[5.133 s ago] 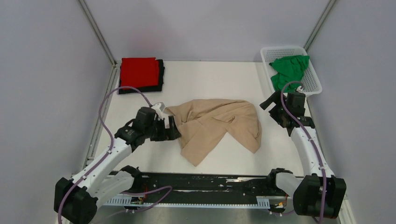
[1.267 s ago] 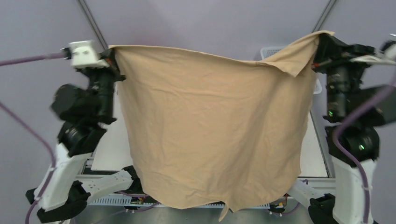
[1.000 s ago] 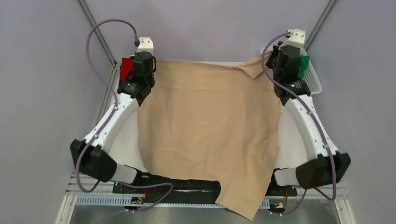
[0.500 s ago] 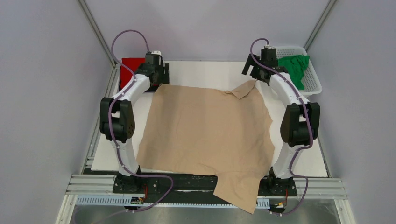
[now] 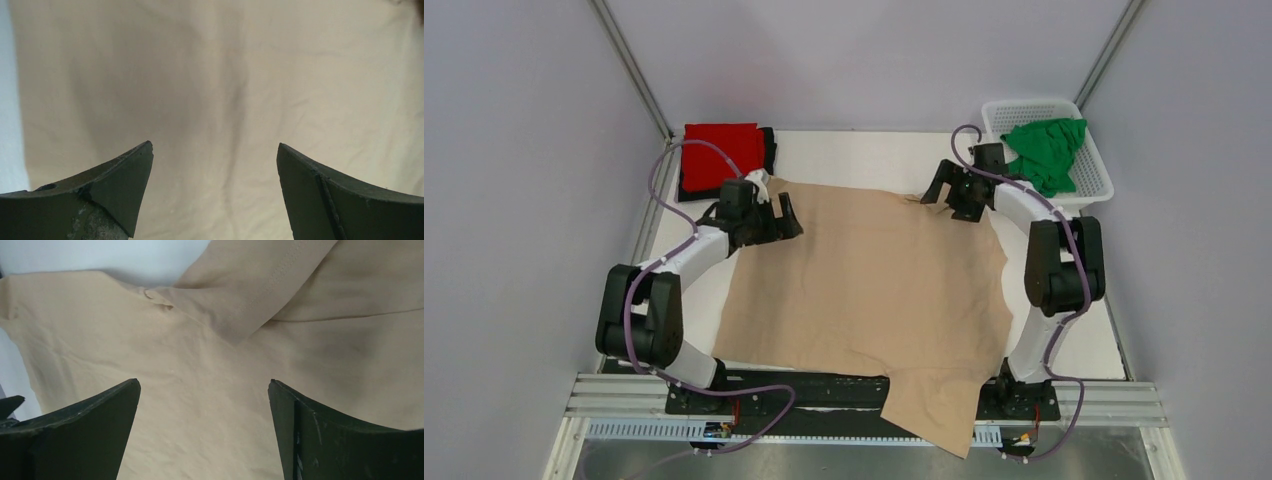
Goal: Fold and stack the t-shirts
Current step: Flatten out the tshirt, then grab the side of the flattened tshirt closest away from the robot with both arms
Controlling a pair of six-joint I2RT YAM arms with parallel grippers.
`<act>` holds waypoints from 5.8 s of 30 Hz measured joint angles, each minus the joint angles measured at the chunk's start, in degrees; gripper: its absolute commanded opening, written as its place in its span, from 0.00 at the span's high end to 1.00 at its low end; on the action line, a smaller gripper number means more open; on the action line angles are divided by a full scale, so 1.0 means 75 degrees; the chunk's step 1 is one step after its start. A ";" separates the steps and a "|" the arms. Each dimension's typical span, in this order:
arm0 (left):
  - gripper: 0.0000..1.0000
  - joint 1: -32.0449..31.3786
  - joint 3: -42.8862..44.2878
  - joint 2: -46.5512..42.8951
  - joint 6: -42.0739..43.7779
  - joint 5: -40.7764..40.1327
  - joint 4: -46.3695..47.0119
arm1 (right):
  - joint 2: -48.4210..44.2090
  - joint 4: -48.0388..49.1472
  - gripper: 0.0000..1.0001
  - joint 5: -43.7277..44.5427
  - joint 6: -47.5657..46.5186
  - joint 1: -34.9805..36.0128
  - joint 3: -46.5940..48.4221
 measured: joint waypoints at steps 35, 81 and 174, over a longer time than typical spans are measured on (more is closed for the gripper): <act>0.00 -0.0029 -0.0702 0.0813 -0.0221 -0.0708 0.0262 | 0.5732 0.2381 0.00 -0.0323 0.0259 0.0673 0.6362; 0.00 -0.0029 -0.0443 0.0312 -0.0265 -0.0962 -0.0219 | 0.6129 0.2034 0.00 0.0152 -0.0364 0.0705 0.7111; 0.35 -0.0583 -0.3369 -0.3139 -0.5791 -0.4430 -0.3343 | -0.4602 0.1072 0.00 0.2812 0.0632 0.0329 -0.3704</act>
